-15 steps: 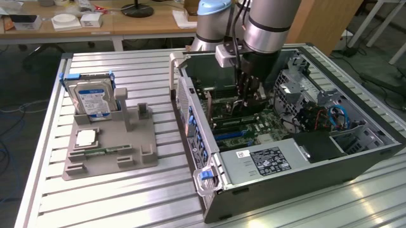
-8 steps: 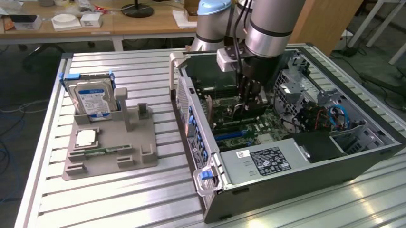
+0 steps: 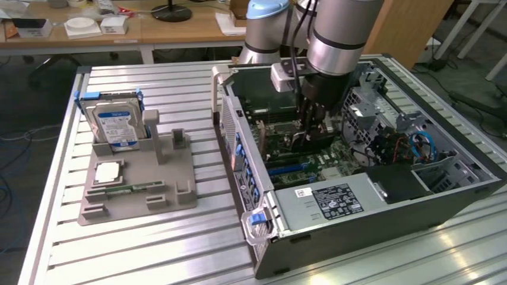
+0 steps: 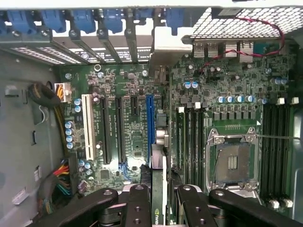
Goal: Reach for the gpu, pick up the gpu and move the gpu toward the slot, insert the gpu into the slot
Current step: 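Insert the gpu into the slot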
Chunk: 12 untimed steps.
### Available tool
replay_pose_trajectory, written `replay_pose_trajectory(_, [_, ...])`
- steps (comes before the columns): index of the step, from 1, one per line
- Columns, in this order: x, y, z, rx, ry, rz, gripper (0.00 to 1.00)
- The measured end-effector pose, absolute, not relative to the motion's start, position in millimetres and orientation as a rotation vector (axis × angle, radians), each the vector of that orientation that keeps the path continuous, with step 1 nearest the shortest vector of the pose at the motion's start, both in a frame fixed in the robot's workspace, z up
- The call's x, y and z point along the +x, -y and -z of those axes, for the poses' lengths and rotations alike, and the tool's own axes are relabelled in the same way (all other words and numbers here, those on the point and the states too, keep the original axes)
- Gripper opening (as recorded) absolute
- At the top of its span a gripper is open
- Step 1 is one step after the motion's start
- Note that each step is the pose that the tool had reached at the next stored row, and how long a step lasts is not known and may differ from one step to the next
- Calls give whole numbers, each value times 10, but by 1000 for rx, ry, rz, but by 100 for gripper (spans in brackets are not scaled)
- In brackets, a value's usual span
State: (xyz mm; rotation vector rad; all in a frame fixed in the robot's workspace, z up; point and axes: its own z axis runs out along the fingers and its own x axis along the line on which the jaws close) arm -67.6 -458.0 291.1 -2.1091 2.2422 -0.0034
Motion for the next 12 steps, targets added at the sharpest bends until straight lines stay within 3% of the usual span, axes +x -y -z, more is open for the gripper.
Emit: replay_pose_trajectory(12, [-730, 4615, -2858, -2107, -2244, 3, 27])
